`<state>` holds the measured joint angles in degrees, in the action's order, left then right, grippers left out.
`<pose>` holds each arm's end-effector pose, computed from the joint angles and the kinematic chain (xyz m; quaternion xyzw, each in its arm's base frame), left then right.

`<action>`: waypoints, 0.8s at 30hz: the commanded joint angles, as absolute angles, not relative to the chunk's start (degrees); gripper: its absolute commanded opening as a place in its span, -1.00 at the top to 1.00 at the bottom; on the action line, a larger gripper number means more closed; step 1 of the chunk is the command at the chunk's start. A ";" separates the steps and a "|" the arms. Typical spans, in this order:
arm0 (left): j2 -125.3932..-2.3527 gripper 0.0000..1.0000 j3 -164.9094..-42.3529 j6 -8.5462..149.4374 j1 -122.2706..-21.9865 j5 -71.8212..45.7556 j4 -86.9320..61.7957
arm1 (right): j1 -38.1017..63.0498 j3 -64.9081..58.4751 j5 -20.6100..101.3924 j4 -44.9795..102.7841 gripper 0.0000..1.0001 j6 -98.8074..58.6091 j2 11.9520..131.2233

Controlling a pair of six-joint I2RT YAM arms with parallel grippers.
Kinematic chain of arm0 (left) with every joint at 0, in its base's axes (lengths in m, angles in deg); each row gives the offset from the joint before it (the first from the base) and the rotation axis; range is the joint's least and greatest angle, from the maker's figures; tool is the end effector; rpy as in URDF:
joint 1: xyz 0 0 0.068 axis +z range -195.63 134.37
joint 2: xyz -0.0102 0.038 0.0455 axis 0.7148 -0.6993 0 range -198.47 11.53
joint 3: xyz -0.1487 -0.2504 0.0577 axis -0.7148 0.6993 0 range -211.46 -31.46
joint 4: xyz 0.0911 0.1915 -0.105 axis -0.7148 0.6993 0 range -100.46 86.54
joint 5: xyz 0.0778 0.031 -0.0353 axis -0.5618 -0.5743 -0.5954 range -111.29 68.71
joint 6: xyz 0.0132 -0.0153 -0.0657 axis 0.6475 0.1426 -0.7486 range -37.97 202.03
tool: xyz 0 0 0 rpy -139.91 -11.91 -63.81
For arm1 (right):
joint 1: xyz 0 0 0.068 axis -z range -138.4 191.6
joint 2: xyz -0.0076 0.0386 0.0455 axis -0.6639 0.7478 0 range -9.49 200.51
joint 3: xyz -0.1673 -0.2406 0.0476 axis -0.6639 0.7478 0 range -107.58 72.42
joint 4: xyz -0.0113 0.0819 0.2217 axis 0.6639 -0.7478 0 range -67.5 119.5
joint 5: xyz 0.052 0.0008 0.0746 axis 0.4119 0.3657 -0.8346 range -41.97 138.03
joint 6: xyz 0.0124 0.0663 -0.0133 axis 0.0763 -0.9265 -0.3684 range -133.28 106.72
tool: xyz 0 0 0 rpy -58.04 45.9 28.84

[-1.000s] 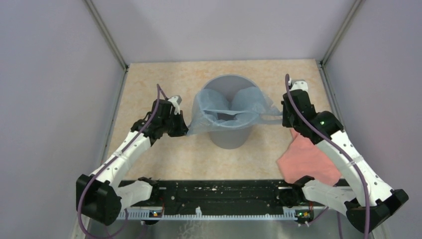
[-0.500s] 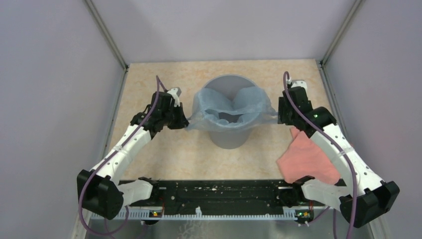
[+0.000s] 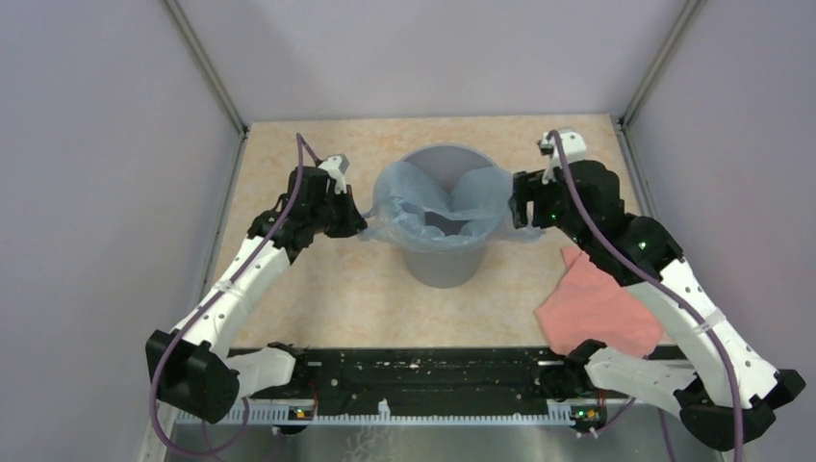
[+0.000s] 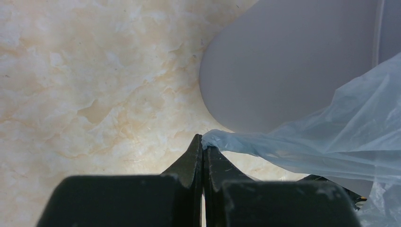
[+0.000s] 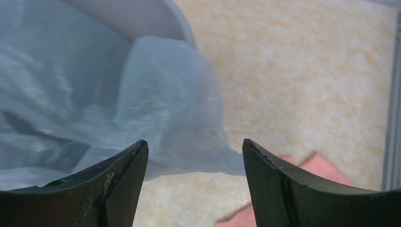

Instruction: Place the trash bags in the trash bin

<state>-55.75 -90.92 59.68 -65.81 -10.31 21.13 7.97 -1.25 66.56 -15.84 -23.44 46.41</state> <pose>0.2143 -0.0901 0.3280 0.0239 0.9006 -0.2349 0.3649 0.1430 0.0738 0.4178 -0.0901 0.8434 0.0629 0.5259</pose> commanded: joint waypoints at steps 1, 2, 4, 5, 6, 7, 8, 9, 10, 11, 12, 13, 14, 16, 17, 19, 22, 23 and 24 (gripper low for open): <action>-56.08 1.00 -93.10 60.80 -65.53 -11.20 19.17 | -0.14 -6.10 62.71 -9.12 -0.42 -16.83 49.20; -56.05 1.00 -93.15 60.83 -65.53 -11.19 19.22 | -1.09 -6.96 61.22 -8.63 -0.37 -15.67 50.22; -55.84 1.00 -93.01 60.84 -65.49 -11.15 19.31 | -2.41 -8.14 58.38 -7.99 -0.29 -13.76 52.20; -55.80 1.00 -92.90 60.84 -65.49 -11.12 19.26 | -3.08 -8.56 57.31 -7.77 -0.26 -12.70 53.07; -55.71 1.00 -92.85 60.84 -65.49 -11.25 19.30 | -3.55 -8.99 56.27 -7.68 -0.22 -11.18 54.03; -55.65 1.00 -92.82 60.84 -65.48 -11.21 19.32 | -3.87 -9.42 55.25 -7.65 -0.19 -10.36 54.95; -55.62 1.00 -92.81 60.84 -65.48 -11.19 19.31 | -4.23 -9.97 54.02 -7.80 -0.16 -9.66 55.92; -55.66 1.00 -92.81 60.78 -65.44 -11.22 19.33 | -4.54 -10.29 52.80 -7.94 -0.13 -8.89 56.83; -55.55 1.00 -92.81 60.80 -65.47 -11.31 19.33 | -4.80 -10.53 51.76 -7.99 -0.11 -8.02 57.59; -55.63 1.00 -92.81 60.76 -65.49 -11.34 19.30 | -5.00 -10.81 50.99 -8.23 -0.10 -7.55 58.56; -55.63 1.00 -92.81 60.76 -65.45 -11.38 19.28 | -5.06 -11.08 50.18 -8.56 -0.08 -7.23 59.21; -55.62 1.00 -92.81 60.76 -65.48 -11.43 19.27 | -5.07 -11.28 49.33 -8.87 -0.07 -7.02 59.68; -55.62 1.00 -92.81 60.76 -65.48 -11.45 19.30 | -5.15 -11.48 48.67 -9.14 -0.06 -6.84 60.15; -55.75 1.00 -92.73 60.76 -65.49 -11.38 19.25 | -5.16 -11.68 48.21 -9.57 -0.03 -6.70 60.73; -55.79 1.00 -92.72 60.76 -65.46 -11.39 19.19 | -5.19 -11.57 48.14 -9.73 -0.01 -6.69 60.93; -55.95 1.00 -92.64 60.76 -65.49 -11.44 19.24 | -5.24 -11.18 46.38 -9.85 0.00 -6.76 61.14; -55.86 1.00 -92.47 60.76 -65.45 -11.47 19.22 | -5.24 -10.38 46.49 -9.50 0.03 -6.94 61.14; -55.80 1.00 -92.39 60.76 -65.49 -11.60 19.20 | -5.24 -10.18 46.35 -9.47 0.03 -6.95 61.02; -55.72 1.00 -92.33 60.80 -65.49 -11.59 19.24 | -5.24 -10.04 46.13 -9.36 0.03 -7.02 60.95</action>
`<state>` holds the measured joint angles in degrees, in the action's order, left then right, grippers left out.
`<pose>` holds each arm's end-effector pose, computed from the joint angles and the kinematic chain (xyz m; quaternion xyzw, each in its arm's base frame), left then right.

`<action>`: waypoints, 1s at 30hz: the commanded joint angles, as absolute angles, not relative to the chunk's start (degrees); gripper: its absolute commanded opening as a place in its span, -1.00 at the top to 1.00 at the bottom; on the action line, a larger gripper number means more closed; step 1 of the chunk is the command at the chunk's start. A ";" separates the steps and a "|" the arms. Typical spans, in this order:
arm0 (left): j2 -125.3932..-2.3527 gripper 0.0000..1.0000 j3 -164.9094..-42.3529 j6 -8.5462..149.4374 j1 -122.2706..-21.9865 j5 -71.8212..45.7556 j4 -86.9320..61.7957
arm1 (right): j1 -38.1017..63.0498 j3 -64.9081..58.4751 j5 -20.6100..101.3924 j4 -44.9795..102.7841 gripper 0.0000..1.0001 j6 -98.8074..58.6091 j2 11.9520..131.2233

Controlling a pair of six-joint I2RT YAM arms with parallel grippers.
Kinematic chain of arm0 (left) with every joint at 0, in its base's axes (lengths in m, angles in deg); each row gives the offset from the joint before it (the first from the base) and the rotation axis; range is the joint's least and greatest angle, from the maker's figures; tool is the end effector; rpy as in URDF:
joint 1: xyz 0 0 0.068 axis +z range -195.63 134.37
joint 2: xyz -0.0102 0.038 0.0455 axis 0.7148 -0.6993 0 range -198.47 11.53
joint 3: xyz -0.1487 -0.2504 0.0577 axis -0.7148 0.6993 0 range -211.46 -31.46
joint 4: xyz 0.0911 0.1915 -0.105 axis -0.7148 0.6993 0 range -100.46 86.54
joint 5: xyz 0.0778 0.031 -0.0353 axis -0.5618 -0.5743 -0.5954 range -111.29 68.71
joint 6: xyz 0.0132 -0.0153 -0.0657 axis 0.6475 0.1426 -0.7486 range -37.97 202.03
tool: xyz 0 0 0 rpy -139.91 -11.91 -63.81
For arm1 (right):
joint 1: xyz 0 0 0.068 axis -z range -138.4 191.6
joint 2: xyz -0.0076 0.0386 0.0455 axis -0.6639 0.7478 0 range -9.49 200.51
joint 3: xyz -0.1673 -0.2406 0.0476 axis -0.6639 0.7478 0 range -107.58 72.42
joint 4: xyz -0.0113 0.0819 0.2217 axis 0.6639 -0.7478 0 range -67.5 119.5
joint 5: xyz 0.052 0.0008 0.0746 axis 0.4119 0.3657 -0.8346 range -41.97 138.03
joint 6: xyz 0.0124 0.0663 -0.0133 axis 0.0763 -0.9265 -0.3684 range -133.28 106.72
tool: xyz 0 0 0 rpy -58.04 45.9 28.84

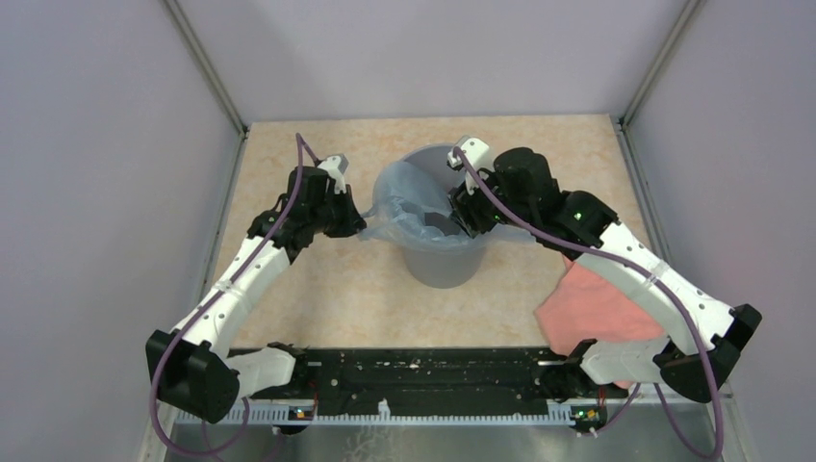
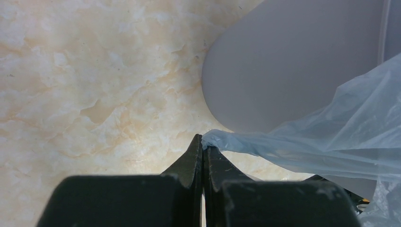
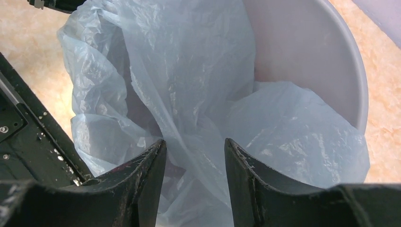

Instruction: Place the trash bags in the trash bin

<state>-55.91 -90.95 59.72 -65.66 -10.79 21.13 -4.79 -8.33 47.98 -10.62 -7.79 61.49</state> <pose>0.2153 -0.0893 0.3275 0.0211 0.9015 -0.2305 0.3658 0.1674 0.1756 0.4173 -0.3798 0.7800 0.1741 0.4658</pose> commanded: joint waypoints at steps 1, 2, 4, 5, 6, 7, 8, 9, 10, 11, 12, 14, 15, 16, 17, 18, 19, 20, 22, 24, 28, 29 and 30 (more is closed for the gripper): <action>-55.63 1.00 -92.29 60.84 -65.49 -11.62 19.24 | -5.24 -9.96 45.75 -9.42 0.03 -7.11 60.84; -55.62 1.00 -92.28 60.92 -65.49 -11.69 19.32 | -5.24 -9.96 44.75 -9.51 0.03 -7.13 60.82; -55.55 1.00 -92.28 61.01 -65.41 -11.72 19.41 | -5.32 -9.82 43.78 -9.78 0.03 -7.21 60.87; -55.48 1.00 -92.28 61.02 -65.41 -11.75 19.41 | -5.38 -9.64 43.51 -9.88 0.03 -7.22 60.90; -55.44 1.00 -92.21 61.02 -65.47 -11.72 19.42 | -5.36 -9.27 43.63 -9.83 0.03 -7.22 60.97; -55.40 1.00 -92.20 61.02 -65.45 -11.71 19.42 | -5.38 -8.85 44.09 -9.63 0.03 -7.26 60.99; -55.40 1.00 -92.15 60.95 -65.46 -11.74 19.48 | -5.34 -8.46 44.42 -9.47 0.06 -7.30 61.12; -55.38 1.00 -92.11 60.93 -65.40 -11.67 19.43 | -5.33 -8.28 44.55 -9.46 0.11 -7.31 61.28; -55.36 1.00 -92.11 60.93 -65.41 -11.64 19.34 | -5.33 -8.12 44.64 -9.44 0.16 -7.31 61.53; -55.35 1.00 -92.11 60.87 -65.47 -11.57 19.33 | -5.35 -8.03 44.84 -9.30 0.21 -7.35 61.63; -55.35 1.00 -92.03 60.87 -65.41 -11.51 19.29 | -5.34 -7.97 45.12 -9.12 0.27 -7.39 61.81; -55.40 1.00 -92.02 60.84 -65.47 -11.36 19.16 | -5.35 -8.21 45.76 -8.64 0.51 -7.27 62.33; -55.45 1.00 -92.02 60.84 -65.43 -11.41 19.11 | -5.33 -8.52 46.66 -8.34 0.67 -7.23 62.66; -55.51 1.00 -92.02 60.93 -65.41 -11.43 19.07 | -5.38 -9.05 47.53 -7.99 0.86 -7.29 63.06; -55.65 1.00 -92.10 60.93 -65.42 -11.37 19.01 | -5.34 -9.79 48.40 -7.75 1.00 -7.24 63.53; -55.74 1.00 -92.11 60.93 -65.42 -11.30 18.92 | -5.29 -10.82 49.85 -7.69 1.00 -7.08 64.27; -55.89 1.00 -92.11 60.94 -65.41 -11.24 18.71 | -5.33 -12.07 51.01 -7.73 1.00 -7.05 65.35; -56.06 1.00 -92.11 60.93 -65.45 -11.27 18.53 | -5.33 -13.30 52.17 -7.83 1.00 -7.00 66.24; -56.52 1.00 -92.11 60.91 -65.43 -11.11 18.06 | -5.13 -16.30 54.15 -7.58 1.00 -6.74 68.11; -57.21 1.00 -92.11 60.85 -65.44 -11.02 17.65 | -4.79 -18.78 54.94 -7.36 1.00 -6.69 69.78; -58.23 1.00 -92.57 60.76 -65.37 -10.61 17.21 | -4.20 -22.74 55.73 -7.42 1.00 -6.36 72.32; -58.41 1.00 -92.67 60.78 -65.36 -10.59 17.18 | -4.16 -23.40 55.72 -7.38 1.00 -6.23 72.66; -58.50 1.00 -92.76 60.76 -65.39 -10.65 17.09 | -4.04 -23.85 55.61 -7.39 1.00 -6.11 72.85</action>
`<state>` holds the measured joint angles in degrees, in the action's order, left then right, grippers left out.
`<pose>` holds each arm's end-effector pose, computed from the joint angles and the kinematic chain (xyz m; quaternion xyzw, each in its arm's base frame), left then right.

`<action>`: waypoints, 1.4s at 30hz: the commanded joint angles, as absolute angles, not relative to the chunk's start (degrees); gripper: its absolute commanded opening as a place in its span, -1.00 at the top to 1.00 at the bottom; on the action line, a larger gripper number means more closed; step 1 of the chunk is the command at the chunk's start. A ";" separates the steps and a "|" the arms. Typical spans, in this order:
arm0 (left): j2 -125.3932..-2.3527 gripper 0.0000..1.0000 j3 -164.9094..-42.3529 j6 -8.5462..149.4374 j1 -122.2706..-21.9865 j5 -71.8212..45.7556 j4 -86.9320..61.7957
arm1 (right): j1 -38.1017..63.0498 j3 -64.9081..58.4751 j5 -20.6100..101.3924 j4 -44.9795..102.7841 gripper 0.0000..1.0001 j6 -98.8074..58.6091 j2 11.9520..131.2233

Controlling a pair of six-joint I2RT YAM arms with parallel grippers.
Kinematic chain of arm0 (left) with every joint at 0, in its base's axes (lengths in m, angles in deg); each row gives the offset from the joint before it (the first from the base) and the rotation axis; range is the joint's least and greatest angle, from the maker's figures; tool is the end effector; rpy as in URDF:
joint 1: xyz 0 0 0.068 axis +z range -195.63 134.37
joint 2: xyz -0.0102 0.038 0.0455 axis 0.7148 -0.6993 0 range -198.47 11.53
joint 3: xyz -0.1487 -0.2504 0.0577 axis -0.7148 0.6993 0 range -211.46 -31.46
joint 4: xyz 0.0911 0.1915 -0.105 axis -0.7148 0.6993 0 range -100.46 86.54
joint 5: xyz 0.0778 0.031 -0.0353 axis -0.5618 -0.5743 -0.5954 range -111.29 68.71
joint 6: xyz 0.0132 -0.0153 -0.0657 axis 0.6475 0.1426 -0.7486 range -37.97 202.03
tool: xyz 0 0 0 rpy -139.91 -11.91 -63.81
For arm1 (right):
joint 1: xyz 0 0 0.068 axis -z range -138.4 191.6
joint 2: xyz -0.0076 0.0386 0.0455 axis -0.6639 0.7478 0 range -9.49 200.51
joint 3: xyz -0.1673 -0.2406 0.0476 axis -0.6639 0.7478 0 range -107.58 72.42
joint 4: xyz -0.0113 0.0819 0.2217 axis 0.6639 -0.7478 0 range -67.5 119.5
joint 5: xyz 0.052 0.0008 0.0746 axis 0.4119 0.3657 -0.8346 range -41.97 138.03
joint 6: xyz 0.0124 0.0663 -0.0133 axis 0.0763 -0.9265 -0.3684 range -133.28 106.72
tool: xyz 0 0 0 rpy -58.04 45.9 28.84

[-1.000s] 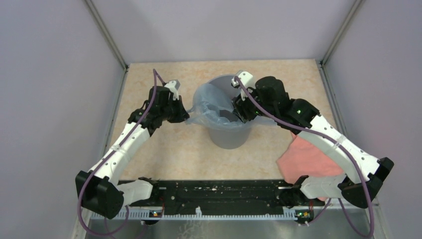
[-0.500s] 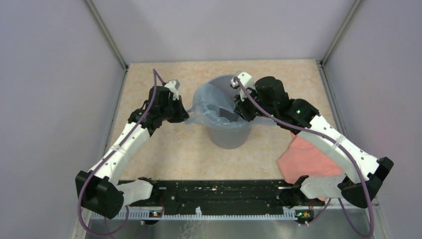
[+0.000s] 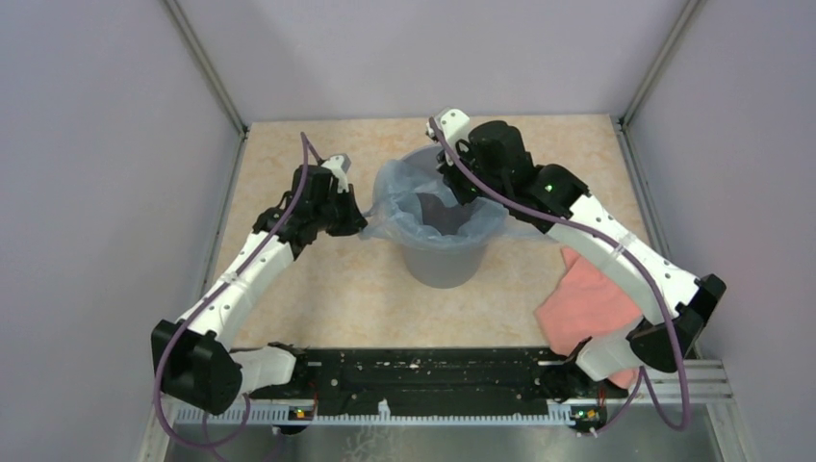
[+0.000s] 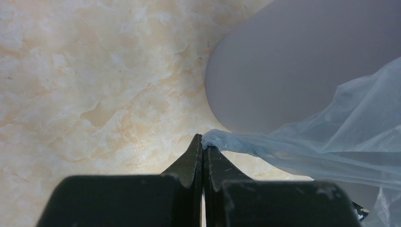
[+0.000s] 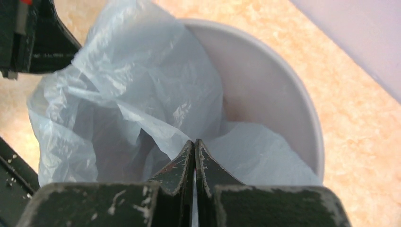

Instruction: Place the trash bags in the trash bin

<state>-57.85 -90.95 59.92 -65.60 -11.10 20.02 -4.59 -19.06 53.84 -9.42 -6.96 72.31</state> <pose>0.2238 -0.0918 0.3221 0.0205 0.9047 -0.2253 0.3611 0.2095 0.2102 0.4321 -0.3582 0.7840 0.1311 0.4897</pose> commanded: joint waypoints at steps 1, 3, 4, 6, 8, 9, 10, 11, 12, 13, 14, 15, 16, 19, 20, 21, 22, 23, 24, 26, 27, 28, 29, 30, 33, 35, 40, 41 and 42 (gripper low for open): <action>-58.59 1.00 -92.80 60.76 -65.39 -10.69 17.07 | -4.02 -24.17 55.70 -7.19 1.00 -6.08 72.92; -58.77 1.00 -92.81 60.84 -65.40 -10.82 16.90 | -3.82 -24.26 57.17 -6.29 1.00 -6.12 72.99; -58.84 1.00 -92.81 60.87 -65.43 -10.89 16.76 | -3.57 -24.39 58.37 -5.81 1.00 -6.35 73.25; -59.12 1.00 -92.72 60.76 -65.45 -10.72 16.49 | -2.40 -25.61 59.53 -5.17 1.00 -6.82 74.24; -59.46 1.00 -92.87 60.76 -65.38 -10.05 16.13 | -1.12 -27.08 59.85 -4.28 1.00 -7.12 75.58; -59.67 1.00 -92.89 60.76 -65.38 -9.75 15.88 | -0.63 -28.00 59.97 -3.71 1.00 -7.01 76.45; -59.87 1.00 -92.97 60.71 -65.36 -9.34 15.66 | -0.20 -28.89 59.98 -3.24 1.00 -6.84 77.42; -60.10 1.00 -92.98 60.60 -65.38 -9.01 15.37 | 0.31 -30.09 59.97 -2.93 1.00 -6.60 78.98; -60.30 1.00 -92.99 60.44 -65.42 -8.76 14.99 | 0.56 -31.18 60.36 -2.55 1.00 -6.18 80.25; -60.50 1.00 -92.99 60.27 -65.41 -8.60 14.56 | 0.85 -32.19 60.73 -2.11 1.00 -5.71 81.45; -60.72 1.00 -92.99 60.17 -65.39 -8.45 14.11 | 1.27 -33.45 60.92 -1.94 1.00 -5.38 82.84; -61.00 1.00 -93.11 60.03 -65.45 -8.26 13.77 | 1.73 -34.47 61.04 -1.70 1.00 -5.23 84.08; -61.32 1.00 -93.34 59.86 -65.41 -8.14 13.59 | 2.20 -35.55 60.93 -1.36 1.00 -5.20 85.32; -62.23 1.00 -93.97 59.49 -65.35 -8.35 13.27 | 3.65 -37.80 61.67 -0.17 1.00 -4.77 88.40; -62.58 1.00 -94.08 59.40 -65.40 -8.50 13.17 | 4.19 -38.39 61.66 0.66 1.00 -4.84 89.12; -62.87 1.00 -94.24 59.28 -65.39 -8.70 13.10 | 4.69 -38.93 61.47 1.01 1.00 -5.14 89.79; -63.17 1.00 -94.23 59.14 -65.40 -8.94 13.01 | 5.17 -39.65 61.26 1.13 1.00 -5.64 90.68; -63.46 1.00 -94.29 59.03 -65.37 -9.23 13.00 | 5.59 -40.59 61.27 0.98 1.00 -6.05 91.47; -63.98 1.00 -94.30 58.88 -65.40 -9.48 12.96 | 5.85 -41.41 61.62 0.90 1.00 -6.48 92.36; -64.59 1.00 -94.15 58.46 -65.40 -10.19 12.98 | 6.38 -43.28 61.86 0.22 1.00 -7.38 94.16; -64.85 1.00 -94.20 58.28 -65.34 -10.54 13.11 | 6.62 -44.50 61.82 -0.36 1.00 -7.73 95.28; -65.18 1.00 -94.28 58.03 -65.33 -10.89 13.28 | 6.69 -45.68 62.02 -1.02 1.00 -8.01 96.31; -65.46 1.00 -94.28 57.83 -65.30 -11.14 13.33 | 6.75 -46.84 61.92 -1.55 1.00 -8.31 97.37; -65.78 1.00 -94.30 57.78 -65.31 -11.36 13.31 | 6.74 -47.54 61.51 -1.92 1.00 -8.54 98.19; -66.30 1.00 -94.39 57.61 -65.16 -11.18 13.18 | 6.85 -48.37 61.84 -2.51 1.00 -9.33 100.23; -66.58 1.00 -94.20 57.51 -65.19 -10.98 13.13 | 7.47 -49.19 62.24 -3.62 1.00 -10.19 101.22; -67.17 1.00 -92.51 57.68 -65.19 -9.16 12.96 | 9.47 -50.62 63.57 -7.82 1.00 -12.51 101.81; -67.24 1.00 -92.14 57.64 -65.22 -8.57 12.83 | 9.55 -50.36 63.85 -8.34 1.00 -12.59 101.40; -67.29 1.00 -91.70 57.53 -65.18 -7.89 12.59 | 9.59 -50.25 63.92 -8.90 1.00 -12.71 100.95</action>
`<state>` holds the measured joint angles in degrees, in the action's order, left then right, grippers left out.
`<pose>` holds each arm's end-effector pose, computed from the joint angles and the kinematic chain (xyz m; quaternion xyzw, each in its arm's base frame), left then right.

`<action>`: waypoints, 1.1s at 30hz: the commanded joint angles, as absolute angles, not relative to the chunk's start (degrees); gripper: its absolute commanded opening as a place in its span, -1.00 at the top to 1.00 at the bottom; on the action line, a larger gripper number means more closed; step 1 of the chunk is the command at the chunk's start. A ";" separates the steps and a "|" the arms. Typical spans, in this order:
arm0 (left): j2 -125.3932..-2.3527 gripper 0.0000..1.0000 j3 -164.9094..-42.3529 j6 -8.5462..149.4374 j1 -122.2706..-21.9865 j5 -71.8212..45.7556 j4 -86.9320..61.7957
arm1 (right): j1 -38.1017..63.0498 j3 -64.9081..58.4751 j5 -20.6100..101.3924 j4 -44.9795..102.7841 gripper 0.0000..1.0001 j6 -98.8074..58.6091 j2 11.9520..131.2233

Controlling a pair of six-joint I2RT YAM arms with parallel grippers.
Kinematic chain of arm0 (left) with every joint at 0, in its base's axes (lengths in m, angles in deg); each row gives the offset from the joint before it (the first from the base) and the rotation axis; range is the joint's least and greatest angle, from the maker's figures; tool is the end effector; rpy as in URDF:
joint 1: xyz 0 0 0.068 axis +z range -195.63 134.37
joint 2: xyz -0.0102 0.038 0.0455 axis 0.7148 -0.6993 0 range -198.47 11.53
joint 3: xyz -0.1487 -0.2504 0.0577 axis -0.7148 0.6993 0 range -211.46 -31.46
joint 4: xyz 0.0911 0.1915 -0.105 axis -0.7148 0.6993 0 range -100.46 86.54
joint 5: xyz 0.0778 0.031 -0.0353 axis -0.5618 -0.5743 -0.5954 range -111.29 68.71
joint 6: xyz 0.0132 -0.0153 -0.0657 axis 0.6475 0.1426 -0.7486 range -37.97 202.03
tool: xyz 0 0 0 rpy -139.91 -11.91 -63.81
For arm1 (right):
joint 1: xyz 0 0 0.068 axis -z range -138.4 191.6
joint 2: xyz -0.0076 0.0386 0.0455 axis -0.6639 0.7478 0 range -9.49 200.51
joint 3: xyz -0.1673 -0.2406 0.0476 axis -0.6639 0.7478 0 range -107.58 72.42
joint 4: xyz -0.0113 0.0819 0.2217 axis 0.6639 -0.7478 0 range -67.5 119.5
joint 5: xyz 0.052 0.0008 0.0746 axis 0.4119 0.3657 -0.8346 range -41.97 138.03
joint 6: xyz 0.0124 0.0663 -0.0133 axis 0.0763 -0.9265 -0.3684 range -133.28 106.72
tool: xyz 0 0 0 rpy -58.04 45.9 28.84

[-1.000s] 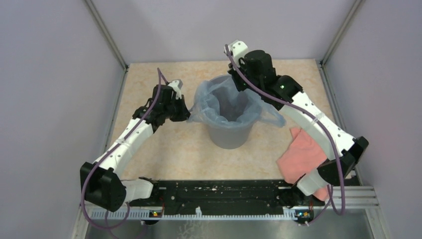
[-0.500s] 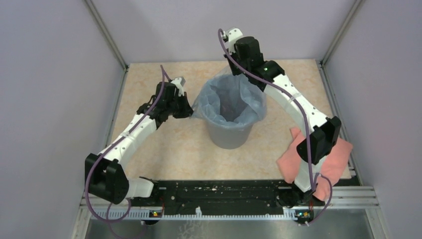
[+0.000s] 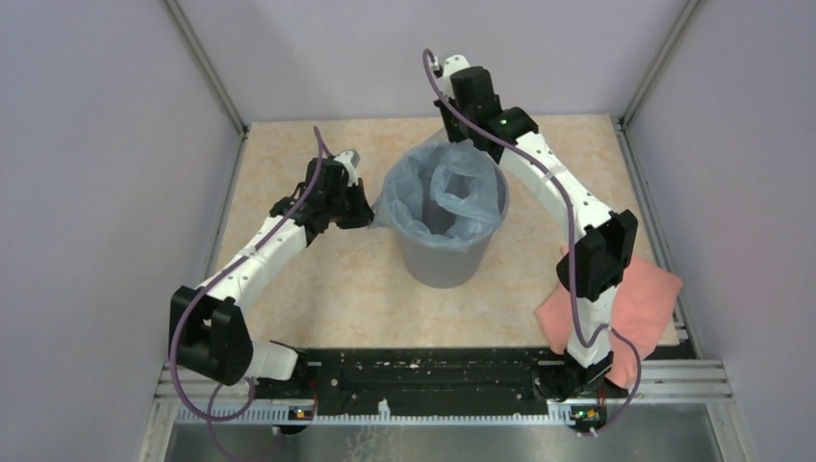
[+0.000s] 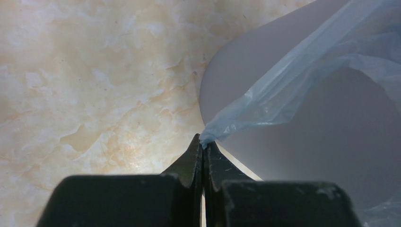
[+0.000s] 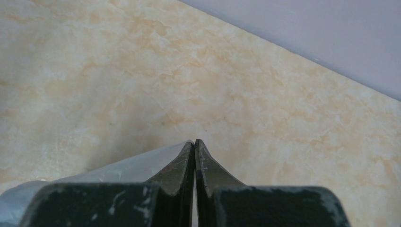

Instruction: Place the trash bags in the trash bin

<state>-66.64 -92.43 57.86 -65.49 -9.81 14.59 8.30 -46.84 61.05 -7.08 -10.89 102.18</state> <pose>0.2616 -0.1063 0.3026 0.0063 0.9108 -0.2357 0.3390 0.3807 0.2350 0.4082 -0.2076 0.8325 0.0402 0.5121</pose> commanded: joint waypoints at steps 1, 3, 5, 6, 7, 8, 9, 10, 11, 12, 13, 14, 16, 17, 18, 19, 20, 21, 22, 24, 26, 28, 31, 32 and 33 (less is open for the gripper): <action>-67.30 1.00 -91.19 57.39 -65.16 -7.14 12.25 | 9.61 -50.08 63.93 -9.46 1.00 -12.83 100.26; -67.19 1.00 -90.60 56.97 -65.21 -6.16 12.02 | 9.56 -50.14 64.15 -10.89 0.98 -13.64 98.97; -66.94 1.00 -90.24 56.89 -65.23 -5.52 11.82 | 9.44 -50.16 63.85 -12.25 0.74 -15.05 97.41; -66.75 1.00 -90.04 56.89 -65.21 -5.39 11.65 | 9.44 -50.33 63.59 -13.02 0.59 -15.70 96.62; -66.65 1.00 -89.82 56.89 -65.23 -5.13 11.53 | 9.37 -50.47 63.28 -13.75 0.42 -16.22 95.47; -66.64 1.00 -89.62 56.84 -65.21 -4.86 11.43 | 9.16 -50.58 63.27 -14.53 0.24 -16.46 94.45; -66.56 1.00 -89.45 56.76 -65.23 -4.47 11.35 | 8.77 -50.56 63.74 -15.20 0.08 -16.68 93.52; -66.55 1.00 -89.27 56.60 -65.23 -4.16 11.19 | 8.32 -50.62 64.45 -16.08 -0.06 -16.80 92.59; -66.41 1.00 -89.03 56.54 -65.20 -3.85 11.05 | 7.78 -50.78 65.11 -16.95 -0.16 -16.91 91.62; -66.26 1.00 -88.83 56.47 -65.16 -3.56 10.84 | 7.06 -50.73 65.93 -17.67 -0.25 -16.92 90.72; -66.06 1.00 -88.57 56.45 -65.21 -3.38 10.60 | 6.30 -50.76 66.90 -18.47 -0.33 -16.93 89.72; -65.93 1.00 -88.45 56.53 -65.17 -3.23 10.54 | 5.38 -50.60 68.18 -19.16 -0.39 -16.73 88.85; -65.73 1.00 -88.42 56.54 -65.17 -3.04 10.44 | 3.62 -50.21 70.38 -20.93 -0.47 -16.61 87.21; -65.69 1.00 -88.42 56.61 -65.17 -2.95 10.42 | 2.59 -49.93 71.37 -21.74 -0.49 -16.62 86.52; -65.63 1.00 -88.43 56.67 -65.20 -2.93 10.47 | 1.61 -49.26 72.32 -22.38 -0.51 -16.62 85.66; -65.51 1.00 -88.35 56.71 -65.22 -2.77 10.43 | 0.11 -48.33 73.64 -22.70 -0.53 -16.62 84.72; -65.45 1.00 -88.29 56.71 -65.22 -2.67 10.42 | -1.13 -47.44 74.90 -22.97 -0.54 -16.57 83.81; -65.30 1.00 -88.25 56.76 -65.22 -2.59 10.35 | -2.13 -46.48 76.11 -23.09 -0.55 -16.61 82.38; -65.22 1.00 -88.17 56.72 -65.21 -2.42 10.36 | -3.39 -45.64 77.21 -23.14 -0.56 -16.63 81.31; -65.08 1.00 -87.99 56.76 -65.20 -2.27 10.23 | -5.93 -44.23 78.82 -23.43 -0.57 -16.74 79.51; -64.94 1.00 -87.85 56.84 -65.21 -2.24 10.21 | -9.06 -44.21 80.83 -25.25 -0.59 -16.98 79.09; -64.86 1.00 -87.79 56.91 -65.22 -2.11 10.11 | -12.38 -44.95 83.94 -28.03 -0.59 -17.45 79.96; -64.85 1.00 -87.71 56.80 -65.22 -1.90 10.01 | -16.33 -45.07 87.92 -31.82 -0.58 -18.67 81.53; -64.77 1.00 -87.71 56.80 -65.16 -1.87 10.01 | -16.96 -44.72 88.65 -32.60 -0.56 -19.13 81.74; -64.71 1.00 -87.71 56.80 -65.21 -1.94 10.01 | -17.61 -44.03 88.95 -33.17 -0.54 -19.63 81.80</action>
<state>-66.59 -88.24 56.62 -65.44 -2.84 12.65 -14.80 -44.59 82.95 -28.22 -17.45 81.07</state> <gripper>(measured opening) 0.008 0.786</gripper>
